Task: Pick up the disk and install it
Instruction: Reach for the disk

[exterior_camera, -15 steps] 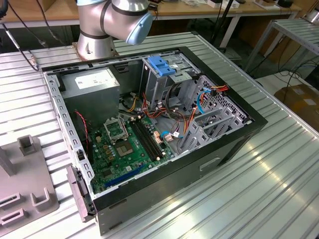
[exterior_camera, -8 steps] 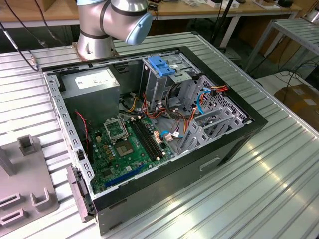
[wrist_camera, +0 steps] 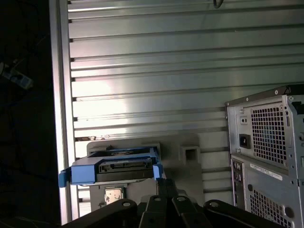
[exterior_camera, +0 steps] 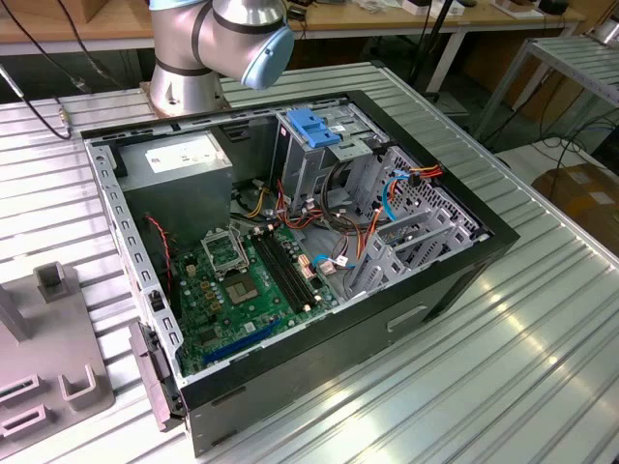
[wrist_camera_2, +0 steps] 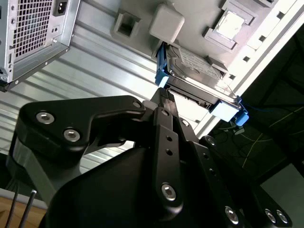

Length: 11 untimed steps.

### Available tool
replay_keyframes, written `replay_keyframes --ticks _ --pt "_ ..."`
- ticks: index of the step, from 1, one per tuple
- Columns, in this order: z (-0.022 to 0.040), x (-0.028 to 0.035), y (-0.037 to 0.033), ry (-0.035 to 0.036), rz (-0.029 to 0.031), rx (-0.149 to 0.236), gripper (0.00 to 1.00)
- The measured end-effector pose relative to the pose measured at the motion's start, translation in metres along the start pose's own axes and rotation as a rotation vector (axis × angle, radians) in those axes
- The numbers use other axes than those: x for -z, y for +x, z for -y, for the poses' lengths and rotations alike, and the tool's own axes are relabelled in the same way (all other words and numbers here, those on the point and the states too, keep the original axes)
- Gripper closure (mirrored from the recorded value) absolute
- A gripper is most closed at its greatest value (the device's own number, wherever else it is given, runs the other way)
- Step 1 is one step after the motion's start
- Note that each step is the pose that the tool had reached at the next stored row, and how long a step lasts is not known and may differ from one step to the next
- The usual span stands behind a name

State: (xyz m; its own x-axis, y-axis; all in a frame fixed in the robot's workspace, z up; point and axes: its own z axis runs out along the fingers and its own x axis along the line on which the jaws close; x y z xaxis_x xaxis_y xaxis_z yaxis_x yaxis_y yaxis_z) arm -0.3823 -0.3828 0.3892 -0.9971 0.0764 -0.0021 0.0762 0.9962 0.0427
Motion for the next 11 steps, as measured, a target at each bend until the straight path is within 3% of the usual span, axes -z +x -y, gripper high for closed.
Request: replay_keyframes --ticks 11 --pt "0.0010 0.0000 0.0124 0.0003 -0.0036 0.000 0.90"
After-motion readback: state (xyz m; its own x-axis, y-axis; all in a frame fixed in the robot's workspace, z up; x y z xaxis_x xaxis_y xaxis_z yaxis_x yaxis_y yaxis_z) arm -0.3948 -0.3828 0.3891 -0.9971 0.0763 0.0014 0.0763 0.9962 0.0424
